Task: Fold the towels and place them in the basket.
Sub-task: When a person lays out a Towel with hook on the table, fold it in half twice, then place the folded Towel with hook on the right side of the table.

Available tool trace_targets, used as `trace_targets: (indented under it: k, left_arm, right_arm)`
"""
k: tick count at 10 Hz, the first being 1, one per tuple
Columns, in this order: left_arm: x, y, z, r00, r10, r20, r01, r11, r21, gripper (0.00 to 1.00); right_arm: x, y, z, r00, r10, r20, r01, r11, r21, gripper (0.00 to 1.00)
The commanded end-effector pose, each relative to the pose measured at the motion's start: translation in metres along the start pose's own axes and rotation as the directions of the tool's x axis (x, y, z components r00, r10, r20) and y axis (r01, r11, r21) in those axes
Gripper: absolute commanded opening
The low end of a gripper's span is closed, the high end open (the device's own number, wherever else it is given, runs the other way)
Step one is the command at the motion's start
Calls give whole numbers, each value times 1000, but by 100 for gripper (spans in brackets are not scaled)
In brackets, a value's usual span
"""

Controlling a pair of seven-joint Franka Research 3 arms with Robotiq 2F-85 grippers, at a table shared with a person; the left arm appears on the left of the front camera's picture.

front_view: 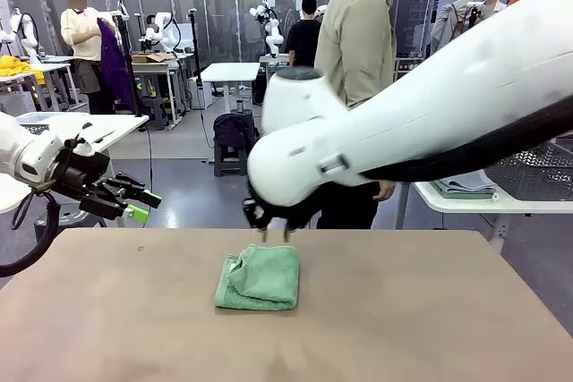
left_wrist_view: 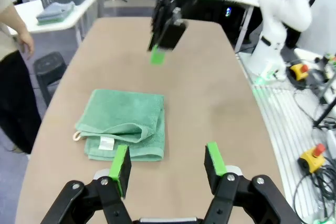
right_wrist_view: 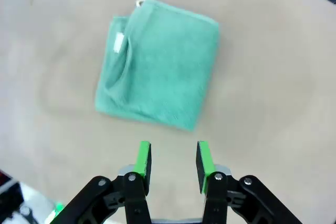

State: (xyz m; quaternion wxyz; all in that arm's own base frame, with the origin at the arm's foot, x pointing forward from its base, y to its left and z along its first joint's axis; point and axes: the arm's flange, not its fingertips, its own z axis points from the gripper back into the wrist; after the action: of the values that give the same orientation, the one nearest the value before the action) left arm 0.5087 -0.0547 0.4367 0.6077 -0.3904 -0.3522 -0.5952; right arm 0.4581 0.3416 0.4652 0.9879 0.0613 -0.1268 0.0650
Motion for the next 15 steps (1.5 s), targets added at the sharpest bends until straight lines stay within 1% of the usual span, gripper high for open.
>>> trace_targets:
  k: [1, 3, 4, 5, 15]
  left_arm:
    - [2, -2, 1, 1000, -4, 3, 4, 1000, 2, 72]
    - [2, -2, 1, 1000, -4, 3, 4, 1000, 2, 72]
    - [2, -2, 1, 1000, -4, 3, 4, 1000, 2, 72]
    - [2, -2, 1, 1000, -4, 3, 4, 1000, 2, 72]
    - [2, -2, 1, 1000, -4, 3, 4, 1000, 2, 72]
  right_arm:
    - [-26, -37, 40, 999, 34, -12, -33, 999, 21, 45]
    - [-36, -51, 51, 1000, -20, -8, 20, 1000, 20, 45]
    - [-34, -56, 53, 998, -66, -13, 66, 998, 22, 45]
    - [-32, -46, 61, 1000, -2, 2, 2, 1000, 4, 45]
    - [-32, -46, 61, 1000, -2, 2, 2, 1000, 4, 45]
